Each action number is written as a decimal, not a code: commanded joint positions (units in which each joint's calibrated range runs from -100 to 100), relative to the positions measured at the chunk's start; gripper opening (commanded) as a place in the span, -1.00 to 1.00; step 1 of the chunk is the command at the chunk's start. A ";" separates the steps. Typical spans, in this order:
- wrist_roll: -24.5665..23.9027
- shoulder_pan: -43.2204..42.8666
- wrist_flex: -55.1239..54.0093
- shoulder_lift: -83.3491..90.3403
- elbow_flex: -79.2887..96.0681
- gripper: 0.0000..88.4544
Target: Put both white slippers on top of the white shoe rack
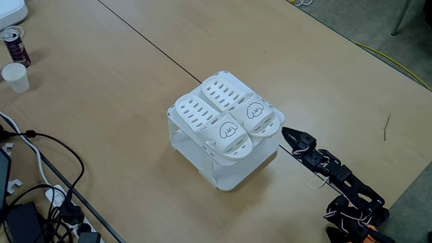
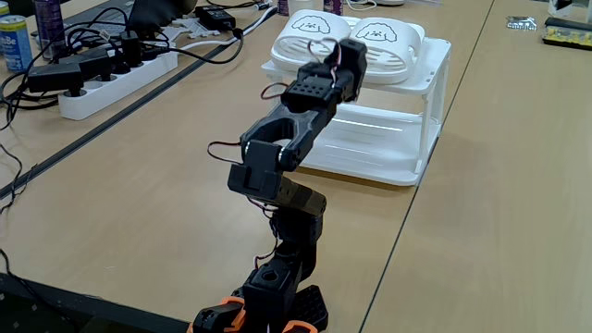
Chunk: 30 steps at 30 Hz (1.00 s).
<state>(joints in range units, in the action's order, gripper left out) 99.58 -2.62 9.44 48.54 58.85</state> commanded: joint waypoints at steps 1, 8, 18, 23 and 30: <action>0.42 -0.34 -0.21 0.98 1.55 -0.98; 0.42 -0.34 -0.30 -3.82 0.19 -0.98; 0.42 -0.34 -0.38 -11.47 -8.11 -0.98; 0.42 -0.34 -0.38 -13.66 -11.44 -0.98; 0.42 -0.26 -0.38 -13.49 -10.36 -0.98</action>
<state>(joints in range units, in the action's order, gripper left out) 99.58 -2.62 9.44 34.52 51.93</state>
